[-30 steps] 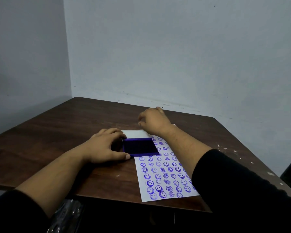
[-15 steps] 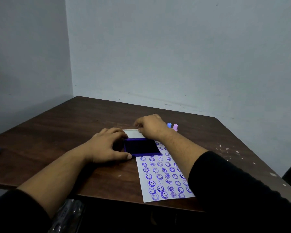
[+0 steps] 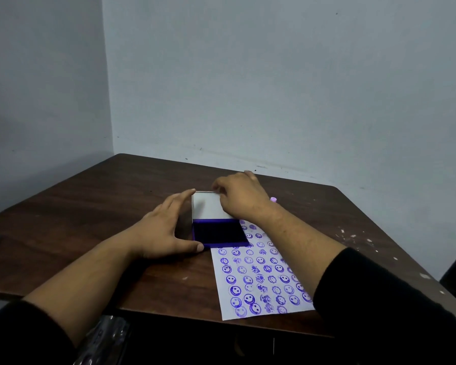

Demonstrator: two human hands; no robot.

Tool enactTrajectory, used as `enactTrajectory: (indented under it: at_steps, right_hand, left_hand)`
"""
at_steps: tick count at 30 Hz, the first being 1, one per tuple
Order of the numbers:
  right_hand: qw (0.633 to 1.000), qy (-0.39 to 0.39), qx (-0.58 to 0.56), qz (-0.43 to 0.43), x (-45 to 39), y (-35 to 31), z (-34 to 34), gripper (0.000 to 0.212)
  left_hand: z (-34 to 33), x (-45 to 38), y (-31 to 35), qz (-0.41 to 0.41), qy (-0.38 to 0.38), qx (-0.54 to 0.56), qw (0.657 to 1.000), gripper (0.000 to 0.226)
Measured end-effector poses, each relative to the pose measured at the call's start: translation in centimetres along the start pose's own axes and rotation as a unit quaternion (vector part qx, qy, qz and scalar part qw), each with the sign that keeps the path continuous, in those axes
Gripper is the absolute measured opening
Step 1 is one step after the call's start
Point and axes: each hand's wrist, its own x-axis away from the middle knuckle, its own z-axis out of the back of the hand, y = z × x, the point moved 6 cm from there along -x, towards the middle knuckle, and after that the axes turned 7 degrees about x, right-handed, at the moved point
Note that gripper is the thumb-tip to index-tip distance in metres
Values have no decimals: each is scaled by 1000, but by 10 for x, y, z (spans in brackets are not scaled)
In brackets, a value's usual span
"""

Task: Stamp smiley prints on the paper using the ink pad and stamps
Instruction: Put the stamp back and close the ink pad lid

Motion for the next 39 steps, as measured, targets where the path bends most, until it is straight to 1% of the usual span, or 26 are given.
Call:
enactTrajectory:
  at_steps: [8, 13, 16, 19, 23, 26, 30, 32, 34, 36, 39]
  right_hand:
    - [998, 48, -24, 12, 44, 1, 27, 34]
    - [996, 71, -51, 22, 74, 2, 38, 33]
    - [993, 74, -93, 9, 82, 4, 43, 30]
    - [992, 48, -117, -11, 89, 7, 40, 27]
    - [988, -56, -138, -37, 95, 15, 18, 29]
    - [987, -103, -124, -25, 94, 17, 7, 38]
    - [978, -146, -148, -31, 89, 24, -5, 55]
    - [969, -182, -164, -34, 86, 27, -11, 56]
    - [957, -216, -192, -24, 84, 28, -15, 52]
    - [950, -235, -207, -7, 80, 27, -15, 49]
    - [948, -240, -211, 2, 72, 26, -17, 53]
  left_hand:
    - [2, 0, -1, 16, 7, 28, 999, 139]
    - [2, 0, 0, 7, 11, 23, 1000, 136]
    - [1, 0, 0, -2, 13, 8, 1000, 130]
    - [0, 0, 0, -5, 4, 3, 1000, 125]
    - [0, -1, 0, -7, -3, -8, 1000, 121]
    - [0, -2, -1, -8, -13, -24, 1000, 116]
    - [0, -2, -1, -15, -16, -40, 999, 109]
    - [0, -2, -1, -16, -16, -44, 999, 107]
    - [-1, -3, -1, -15, -18, -46, 999, 105]
    - [0, -3, -1, -16, -22, -43, 999, 102]
    - [-1, -3, -1, -14, -26, -41, 999, 102]
